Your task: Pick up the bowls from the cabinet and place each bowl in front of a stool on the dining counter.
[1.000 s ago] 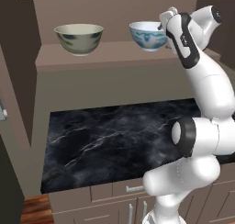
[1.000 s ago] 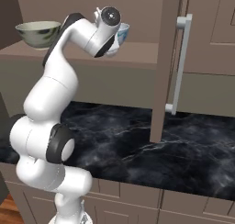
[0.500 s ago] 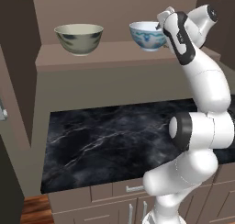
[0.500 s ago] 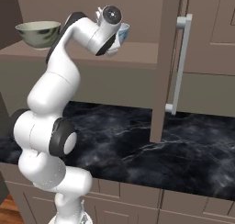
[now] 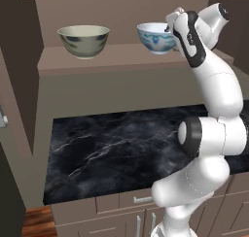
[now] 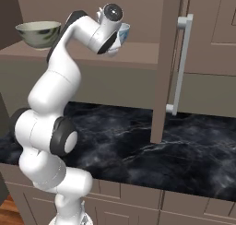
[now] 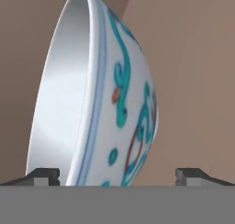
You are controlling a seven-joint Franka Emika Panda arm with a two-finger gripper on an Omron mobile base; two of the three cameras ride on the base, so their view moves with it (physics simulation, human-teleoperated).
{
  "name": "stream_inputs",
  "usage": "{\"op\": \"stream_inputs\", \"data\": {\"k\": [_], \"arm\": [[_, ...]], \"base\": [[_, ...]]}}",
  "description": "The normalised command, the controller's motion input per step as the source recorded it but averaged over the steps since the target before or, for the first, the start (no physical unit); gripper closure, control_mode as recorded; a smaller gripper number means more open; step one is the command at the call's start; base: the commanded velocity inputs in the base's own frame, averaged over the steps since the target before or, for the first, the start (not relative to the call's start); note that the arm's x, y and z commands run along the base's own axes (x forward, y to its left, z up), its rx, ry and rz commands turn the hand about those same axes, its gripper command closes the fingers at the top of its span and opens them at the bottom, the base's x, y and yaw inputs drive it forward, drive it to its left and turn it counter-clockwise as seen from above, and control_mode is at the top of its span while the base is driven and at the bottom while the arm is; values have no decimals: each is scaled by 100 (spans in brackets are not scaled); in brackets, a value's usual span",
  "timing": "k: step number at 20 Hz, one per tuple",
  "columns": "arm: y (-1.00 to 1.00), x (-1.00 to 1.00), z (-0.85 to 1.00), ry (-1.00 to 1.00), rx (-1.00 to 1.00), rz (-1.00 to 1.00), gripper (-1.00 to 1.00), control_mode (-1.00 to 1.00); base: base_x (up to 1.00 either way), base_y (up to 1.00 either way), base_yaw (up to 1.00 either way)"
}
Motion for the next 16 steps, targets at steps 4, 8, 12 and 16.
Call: {"op": "stream_inputs", "data": {"k": [4,8,12,16], "arm": [[0,22,-1,0,0,0,-100,-100],[0,28,0,0,0,0,-100,-100],[1,19,0,1,0,0,-100,-100],[5,2,-13,4,0,0,100,-100]], "base": [[0,0,0],[0,0,0],[0,0,0],[0,0,0]]}}
